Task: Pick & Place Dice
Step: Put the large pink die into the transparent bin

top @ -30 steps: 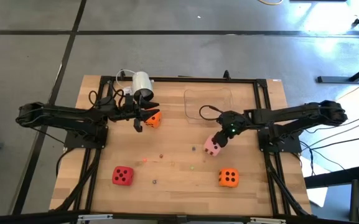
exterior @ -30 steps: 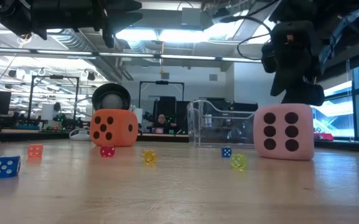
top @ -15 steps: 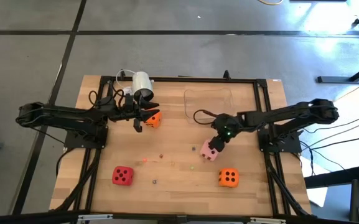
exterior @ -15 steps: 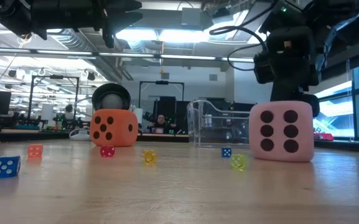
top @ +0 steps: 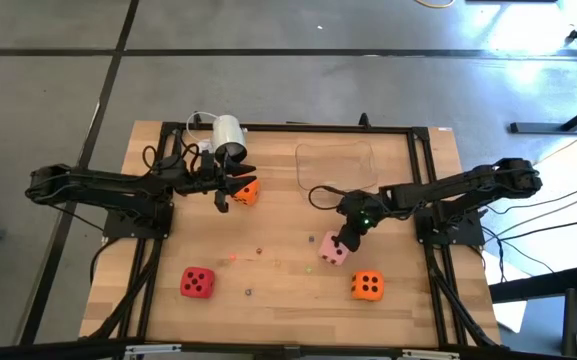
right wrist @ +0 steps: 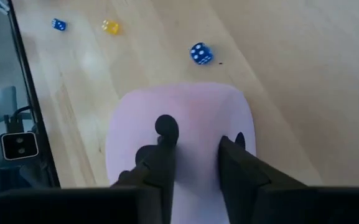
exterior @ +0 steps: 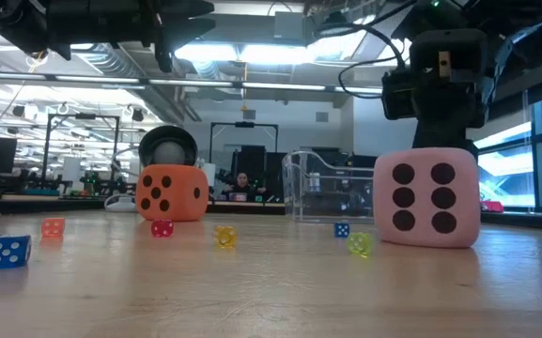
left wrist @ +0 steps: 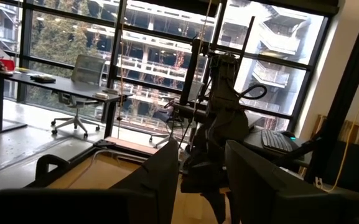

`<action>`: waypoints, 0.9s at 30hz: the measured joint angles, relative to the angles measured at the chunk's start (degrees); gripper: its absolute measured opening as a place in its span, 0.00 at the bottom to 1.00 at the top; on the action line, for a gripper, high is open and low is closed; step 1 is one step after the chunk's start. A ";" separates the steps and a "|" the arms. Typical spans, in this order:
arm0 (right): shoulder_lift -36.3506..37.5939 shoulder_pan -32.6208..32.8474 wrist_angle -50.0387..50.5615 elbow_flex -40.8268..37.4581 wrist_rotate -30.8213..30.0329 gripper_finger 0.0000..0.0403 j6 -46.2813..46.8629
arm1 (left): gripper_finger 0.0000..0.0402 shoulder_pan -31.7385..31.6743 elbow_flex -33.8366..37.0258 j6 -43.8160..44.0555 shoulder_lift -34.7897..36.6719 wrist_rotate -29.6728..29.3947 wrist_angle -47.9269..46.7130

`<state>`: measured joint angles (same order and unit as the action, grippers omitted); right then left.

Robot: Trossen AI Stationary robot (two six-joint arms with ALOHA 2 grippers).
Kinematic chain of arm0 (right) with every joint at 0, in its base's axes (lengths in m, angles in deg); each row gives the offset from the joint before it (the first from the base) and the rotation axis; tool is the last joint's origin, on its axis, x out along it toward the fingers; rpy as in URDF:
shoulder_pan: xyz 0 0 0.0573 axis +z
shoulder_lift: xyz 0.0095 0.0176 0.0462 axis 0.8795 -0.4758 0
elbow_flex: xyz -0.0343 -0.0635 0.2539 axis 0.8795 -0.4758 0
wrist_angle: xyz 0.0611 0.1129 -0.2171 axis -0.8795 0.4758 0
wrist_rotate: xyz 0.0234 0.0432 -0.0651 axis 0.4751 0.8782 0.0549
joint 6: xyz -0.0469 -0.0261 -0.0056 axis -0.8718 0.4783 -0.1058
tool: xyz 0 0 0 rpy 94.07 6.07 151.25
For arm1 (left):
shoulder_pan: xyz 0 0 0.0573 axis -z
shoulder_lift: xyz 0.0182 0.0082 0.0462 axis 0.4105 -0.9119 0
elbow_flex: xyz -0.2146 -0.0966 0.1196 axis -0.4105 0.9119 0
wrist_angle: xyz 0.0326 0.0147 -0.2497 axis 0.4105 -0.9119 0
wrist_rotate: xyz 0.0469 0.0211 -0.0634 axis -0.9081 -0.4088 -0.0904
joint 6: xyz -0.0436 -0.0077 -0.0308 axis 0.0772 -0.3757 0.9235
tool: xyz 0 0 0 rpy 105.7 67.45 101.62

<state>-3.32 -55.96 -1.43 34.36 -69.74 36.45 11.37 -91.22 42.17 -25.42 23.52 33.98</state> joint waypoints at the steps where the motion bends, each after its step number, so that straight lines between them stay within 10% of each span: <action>1: 0.00 0.19 -0.12 -0.01 -0.03 0.22 0.24 | 0.32 0.00 0.00 0.00 0.00 0.02 0.00; 16: 11.25 1.95 -2.68 1.40 -5.09 0.16 3.49 | 0.32 0.00 0.00 -0.01 0.00 0.00 0.00; 27: 19.35 1.79 -2.84 6.22 -25.44 0.10 -13.09 | 0.32 0.00 0.00 0.00 0.00 0.00 0.01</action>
<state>16.03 -54.17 -4.27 40.58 -95.18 23.36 11.37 -91.22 42.17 -25.42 23.52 33.99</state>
